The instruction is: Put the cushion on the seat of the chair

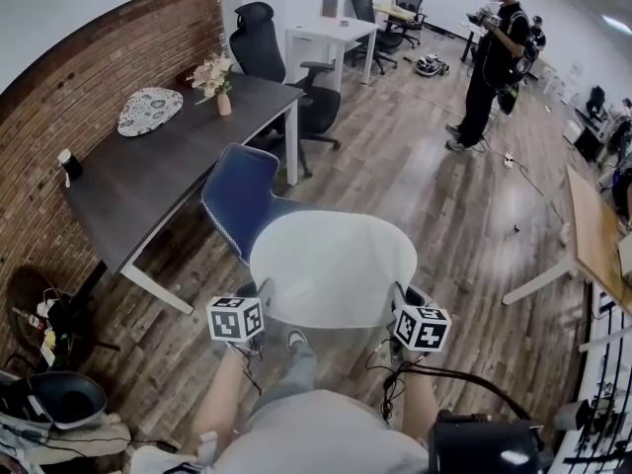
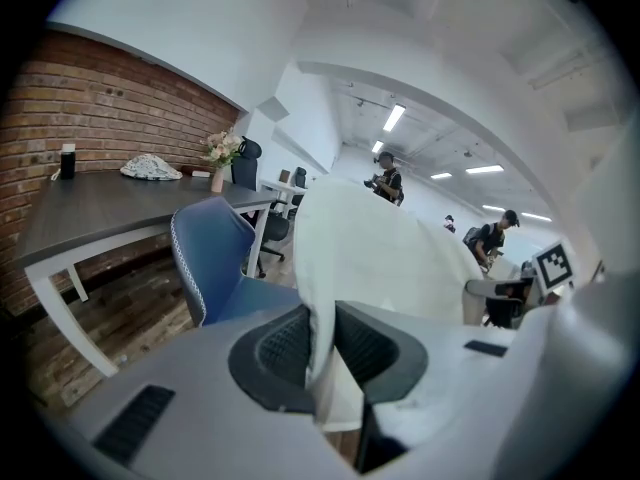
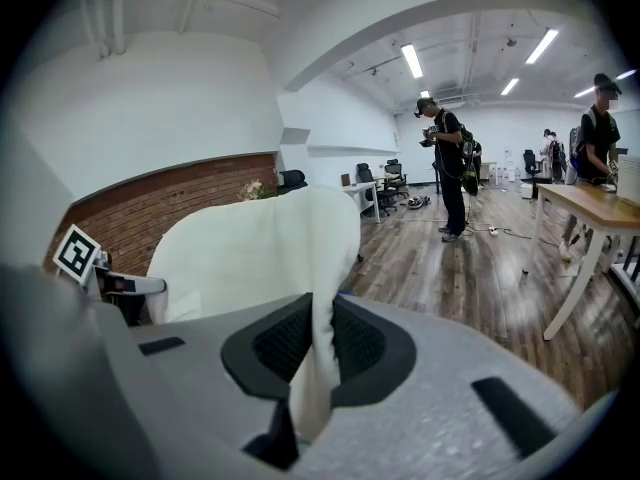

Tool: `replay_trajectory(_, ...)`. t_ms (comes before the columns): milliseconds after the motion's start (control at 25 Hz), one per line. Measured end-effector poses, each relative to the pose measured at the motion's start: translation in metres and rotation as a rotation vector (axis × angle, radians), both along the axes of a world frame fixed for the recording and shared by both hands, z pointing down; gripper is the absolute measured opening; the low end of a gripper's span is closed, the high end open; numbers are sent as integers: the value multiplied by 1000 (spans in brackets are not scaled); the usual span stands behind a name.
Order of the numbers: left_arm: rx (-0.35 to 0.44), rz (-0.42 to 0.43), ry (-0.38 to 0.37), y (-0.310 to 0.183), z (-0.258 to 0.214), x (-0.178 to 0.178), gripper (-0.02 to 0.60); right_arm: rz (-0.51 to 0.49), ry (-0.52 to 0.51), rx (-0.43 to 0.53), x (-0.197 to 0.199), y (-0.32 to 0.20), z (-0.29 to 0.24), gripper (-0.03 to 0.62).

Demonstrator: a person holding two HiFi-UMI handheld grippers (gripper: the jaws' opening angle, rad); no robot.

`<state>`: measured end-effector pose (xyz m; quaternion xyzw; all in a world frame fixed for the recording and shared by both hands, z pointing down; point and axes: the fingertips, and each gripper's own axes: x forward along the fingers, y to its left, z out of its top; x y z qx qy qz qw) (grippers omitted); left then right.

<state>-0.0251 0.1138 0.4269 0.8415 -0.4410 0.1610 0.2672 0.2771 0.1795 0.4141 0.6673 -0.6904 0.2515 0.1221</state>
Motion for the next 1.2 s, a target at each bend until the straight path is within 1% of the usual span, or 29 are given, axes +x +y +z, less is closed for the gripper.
replay_trajectory(400,0,6,6,-115,-8,8,51,-1,7,7,8,-113,-13,44)
replay_trajectory(560,-13,13,20,-155,-1,13,51,-2,11,-7,11,-155,-9,44)
replay_trajectory(760,-21,-11,30,-204,6,4,51,-21,23,-17,2,-212,-6,44)
replay_trajectory(1000,-60,-37,44,-233,22,-5,51,-45,38,-56,-7,-245,3,44)
replay_trajectory(1200,-105,-57,52,-234,39,-10,51,-60,37,-96,-11,-256,17,44)
